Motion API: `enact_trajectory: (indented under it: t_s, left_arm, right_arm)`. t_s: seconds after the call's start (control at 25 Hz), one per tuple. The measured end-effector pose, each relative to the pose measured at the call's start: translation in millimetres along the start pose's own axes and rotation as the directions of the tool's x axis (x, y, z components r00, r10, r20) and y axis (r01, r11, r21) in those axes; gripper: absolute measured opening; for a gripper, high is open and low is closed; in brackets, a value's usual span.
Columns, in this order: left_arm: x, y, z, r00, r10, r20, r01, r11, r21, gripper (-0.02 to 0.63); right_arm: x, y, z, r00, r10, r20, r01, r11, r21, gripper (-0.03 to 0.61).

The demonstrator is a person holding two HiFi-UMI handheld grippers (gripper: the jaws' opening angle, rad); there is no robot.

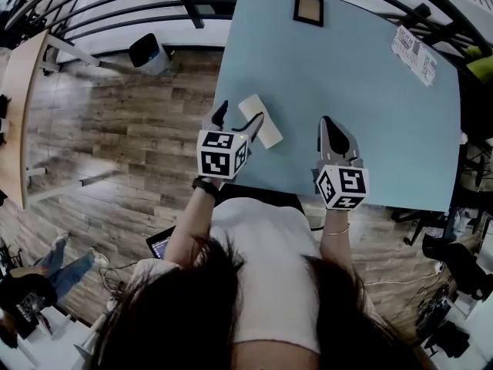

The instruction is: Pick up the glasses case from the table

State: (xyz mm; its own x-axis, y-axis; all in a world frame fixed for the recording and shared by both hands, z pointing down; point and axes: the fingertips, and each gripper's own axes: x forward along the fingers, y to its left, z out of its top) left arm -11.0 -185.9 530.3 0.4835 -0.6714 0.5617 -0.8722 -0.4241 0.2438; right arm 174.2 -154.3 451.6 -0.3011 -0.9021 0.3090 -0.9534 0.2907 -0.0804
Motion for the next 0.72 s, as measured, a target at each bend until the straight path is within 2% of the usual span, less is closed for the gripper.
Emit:
enact_trajectory:
  t_s: [0.32,0.72]
  left_arm:
    - [19.6,-0.5,-20.7,0.997,0.068,-0.043,-0.074,0.988,-0.134,0.476]
    - [50.0,4.8,-51.4,0.981,0.165,-0.105,-0.187,0.951,-0.247,0.492]
  right_arm:
    - [2.0,-2.5,-7.1,1.0,0.026,-0.014,-0.026,1.0,0.005,0.003]
    - [13.4,-8.7,-15.7,0.998,0.052,-0.04,-0.052,0.999,0.006,0.003]
